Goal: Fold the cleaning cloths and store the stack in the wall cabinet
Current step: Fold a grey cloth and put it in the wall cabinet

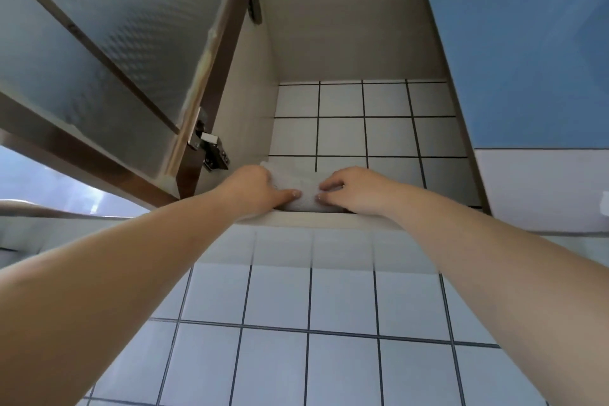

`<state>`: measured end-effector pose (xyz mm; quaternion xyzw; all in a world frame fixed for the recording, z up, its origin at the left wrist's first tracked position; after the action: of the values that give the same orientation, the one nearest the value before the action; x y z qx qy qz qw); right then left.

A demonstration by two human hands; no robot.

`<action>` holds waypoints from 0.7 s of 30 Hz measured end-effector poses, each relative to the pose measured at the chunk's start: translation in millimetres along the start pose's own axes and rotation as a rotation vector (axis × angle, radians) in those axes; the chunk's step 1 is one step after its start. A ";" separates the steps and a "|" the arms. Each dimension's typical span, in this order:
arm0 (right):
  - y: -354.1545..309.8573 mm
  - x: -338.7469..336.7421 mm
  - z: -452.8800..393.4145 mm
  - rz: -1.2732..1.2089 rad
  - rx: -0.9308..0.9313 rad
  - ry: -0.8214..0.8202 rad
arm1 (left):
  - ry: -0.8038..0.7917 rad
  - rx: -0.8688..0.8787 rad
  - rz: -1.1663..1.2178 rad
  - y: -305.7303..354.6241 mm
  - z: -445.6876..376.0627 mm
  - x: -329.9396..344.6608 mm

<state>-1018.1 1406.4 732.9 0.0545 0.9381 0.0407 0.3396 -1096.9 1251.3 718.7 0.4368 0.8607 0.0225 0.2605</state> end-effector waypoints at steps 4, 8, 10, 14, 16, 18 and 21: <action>-0.9 -1.5 4.1 -0.016 0.025 -0.107 | -0.056 -0.044 -0.011 -3.9 -4.7 0.8; -1.1 -2.2 6.6 -0.026 0.001 -0.167 | -0.137 -0.039 -0.053 -4.5 -5.7 1.3; 0.1 -1.9 7.0 -0.040 -0.003 -0.155 | -0.153 -0.020 -0.101 -3.4 -3.9 0.4; 0.7 0.2 6.4 -0.062 -0.032 -0.023 | -0.091 0.135 -0.229 1.2 4.2 -6.0; -0.2 0.5 7.8 -0.071 -0.069 0.075 | -0.019 0.327 -0.210 2.1 15.7 -8.6; -1.2 -0.4 12.4 -0.088 -0.113 0.120 | -0.012 0.446 -0.173 -0.1 29.8 -9.5; -4.0 0.4 18.7 -0.007 -0.159 0.098 | -0.065 0.493 -0.194 -7.7 43.7 -6.1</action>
<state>-1006.7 1403.2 717.9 0.0219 0.9476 0.1162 0.2968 -1079.3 1233.6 681.5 0.4030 0.8693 -0.2270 0.1745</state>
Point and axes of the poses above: each hand's wrist, its own z-axis away from the middle knuckle, its own x-axis out of the palm, y = z × x, the point moved 1 cm from there along -z, towards the middle knuckle, and after that the axes turned 9 degrees about z, right-handed, at the moved point
